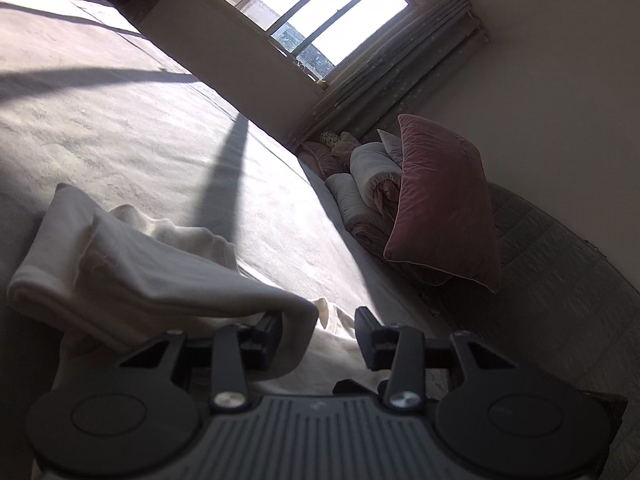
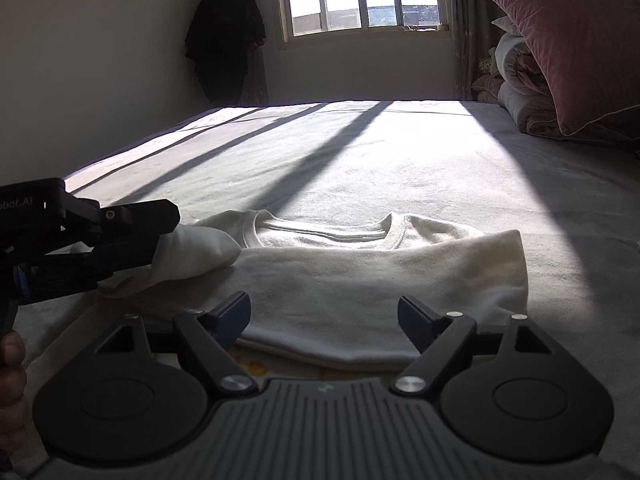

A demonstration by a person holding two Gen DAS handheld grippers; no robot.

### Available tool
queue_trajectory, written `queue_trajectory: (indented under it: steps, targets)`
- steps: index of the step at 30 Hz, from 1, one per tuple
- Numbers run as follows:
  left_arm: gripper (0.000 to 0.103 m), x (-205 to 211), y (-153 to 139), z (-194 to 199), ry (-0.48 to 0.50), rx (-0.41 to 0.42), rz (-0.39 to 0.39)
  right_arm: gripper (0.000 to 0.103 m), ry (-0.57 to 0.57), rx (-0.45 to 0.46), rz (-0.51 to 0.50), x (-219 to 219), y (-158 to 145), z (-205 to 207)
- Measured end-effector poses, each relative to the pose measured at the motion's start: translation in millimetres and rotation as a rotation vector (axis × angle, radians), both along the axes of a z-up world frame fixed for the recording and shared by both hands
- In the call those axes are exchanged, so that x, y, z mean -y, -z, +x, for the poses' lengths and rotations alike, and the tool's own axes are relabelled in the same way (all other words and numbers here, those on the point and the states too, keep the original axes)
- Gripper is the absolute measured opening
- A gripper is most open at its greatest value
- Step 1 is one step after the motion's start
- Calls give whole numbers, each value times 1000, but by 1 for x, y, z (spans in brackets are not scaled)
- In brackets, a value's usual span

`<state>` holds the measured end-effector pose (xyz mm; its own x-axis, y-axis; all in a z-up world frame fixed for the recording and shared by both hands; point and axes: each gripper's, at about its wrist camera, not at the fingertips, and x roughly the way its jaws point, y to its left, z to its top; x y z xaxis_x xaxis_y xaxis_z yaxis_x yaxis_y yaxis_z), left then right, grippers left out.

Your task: Fold clothes

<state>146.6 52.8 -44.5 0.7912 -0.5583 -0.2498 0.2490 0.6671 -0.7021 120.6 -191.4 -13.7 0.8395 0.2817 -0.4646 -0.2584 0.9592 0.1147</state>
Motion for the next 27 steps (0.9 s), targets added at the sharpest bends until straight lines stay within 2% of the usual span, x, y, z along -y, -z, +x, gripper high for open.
queue_trajectory:
  steps: [4,8,10,13,18,22,25,27]
  targets:
    - [40,-11,12,10,0,-74,-69,82,-62,-9,52,-16,-16,1]
    - [39,-16,14,9,-18,-71,-125,75,-93,-9,90,-24,-29,8]
    - [39,-18,17,11,-24,-86,-151,70,-93,-12,125,-23,-28,13]
    - [39,-19,23,14,-17,-118,-213,70,-127,12,116,-25,-24,9]
    - [41,-22,25,14,-14,-102,-304,70,-183,52,102,-29,-17,2]
    - [41,-12,22,17,16,-96,-262,70,-228,86,88,-33,-11,-4]
    - [41,-3,19,17,43,-86,-219,70,-256,130,24,-47,-8,-8]
    - [45,2,16,17,47,-77,-185,70,-257,143,-25,-56,-4,-8]
